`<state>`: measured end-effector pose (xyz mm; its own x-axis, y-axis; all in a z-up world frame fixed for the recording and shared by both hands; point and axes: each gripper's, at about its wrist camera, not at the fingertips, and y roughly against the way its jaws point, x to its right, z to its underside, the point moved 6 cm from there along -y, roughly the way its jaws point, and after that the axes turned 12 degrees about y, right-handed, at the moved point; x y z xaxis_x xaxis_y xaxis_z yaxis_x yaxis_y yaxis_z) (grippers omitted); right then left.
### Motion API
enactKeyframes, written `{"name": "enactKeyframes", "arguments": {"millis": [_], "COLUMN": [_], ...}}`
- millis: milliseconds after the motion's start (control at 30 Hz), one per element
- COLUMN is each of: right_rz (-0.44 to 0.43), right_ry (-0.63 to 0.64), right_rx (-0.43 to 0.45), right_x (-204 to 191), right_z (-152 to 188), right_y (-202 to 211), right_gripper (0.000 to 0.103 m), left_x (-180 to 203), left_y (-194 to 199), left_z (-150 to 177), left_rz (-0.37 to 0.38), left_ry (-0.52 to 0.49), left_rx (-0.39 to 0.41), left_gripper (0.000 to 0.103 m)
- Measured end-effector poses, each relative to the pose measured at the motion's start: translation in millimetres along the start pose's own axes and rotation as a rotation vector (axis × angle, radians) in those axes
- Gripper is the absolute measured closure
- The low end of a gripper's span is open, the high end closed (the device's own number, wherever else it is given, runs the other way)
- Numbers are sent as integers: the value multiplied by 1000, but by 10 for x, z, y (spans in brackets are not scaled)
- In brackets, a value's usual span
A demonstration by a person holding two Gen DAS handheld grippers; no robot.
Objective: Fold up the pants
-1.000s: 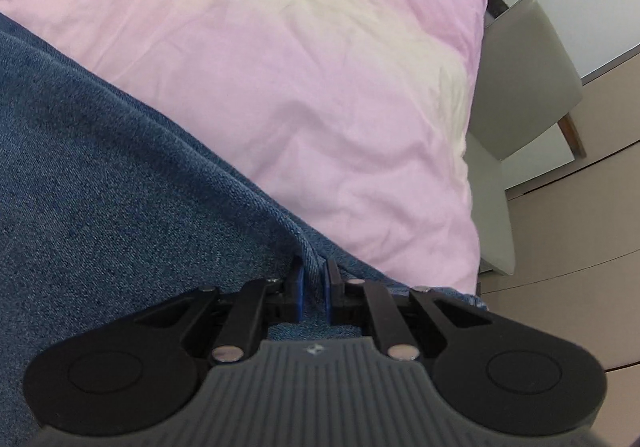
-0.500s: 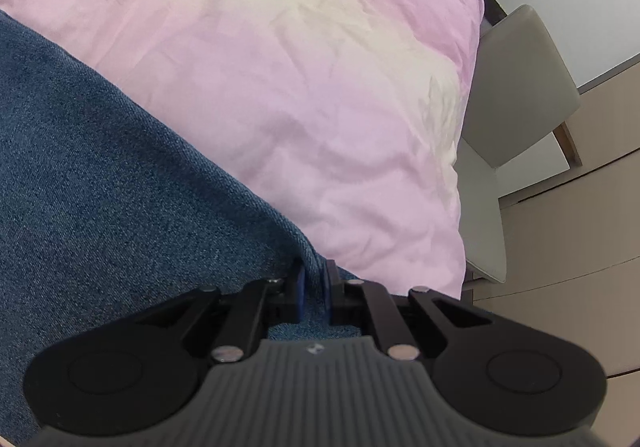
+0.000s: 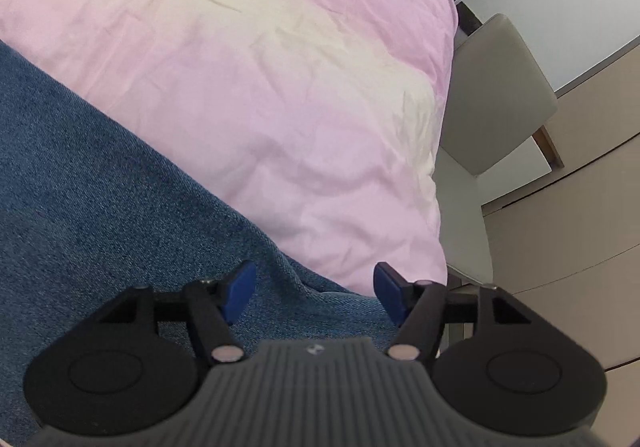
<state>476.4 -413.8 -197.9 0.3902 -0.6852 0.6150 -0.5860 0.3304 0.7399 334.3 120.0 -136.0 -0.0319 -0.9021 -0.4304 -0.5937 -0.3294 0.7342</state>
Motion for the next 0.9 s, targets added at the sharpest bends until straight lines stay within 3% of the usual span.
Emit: {"name": "enactKeyframes", "arguments": {"millis": [100,200,467,567,667,767,900], "right_rz": [-40,-100,-243,-268,-299,-336,-342], "right_ry": [-51,-116,-337,-469,-655,-856,-1021], "right_rx": [32,76,107,116,108,89,74], "right_x": [-29,-132,-672,-768,-749,-681,-567], "right_z": [0,53,485,732,1010,1297,1569], "right_y": [272,551,1055,1112,1098,1058,972], "right_gripper": [37,33,30,30,30,30,31], "left_x": [-215,-527,-1156,-1224,-1225,-1181,-1085], "left_y": [217,381,727,700,525,340,86], "left_z": [28,197,1127,1520,1855,2122,2263], "left_rz": [36,98,233,329,342,411,422], "left_ry": [112,285,769,938,1117,1329,1470], "left_rx": [2,-24,-81,-133,-155,-119,-104], "left_gripper": [3,3,5,5,5,5,6]}}
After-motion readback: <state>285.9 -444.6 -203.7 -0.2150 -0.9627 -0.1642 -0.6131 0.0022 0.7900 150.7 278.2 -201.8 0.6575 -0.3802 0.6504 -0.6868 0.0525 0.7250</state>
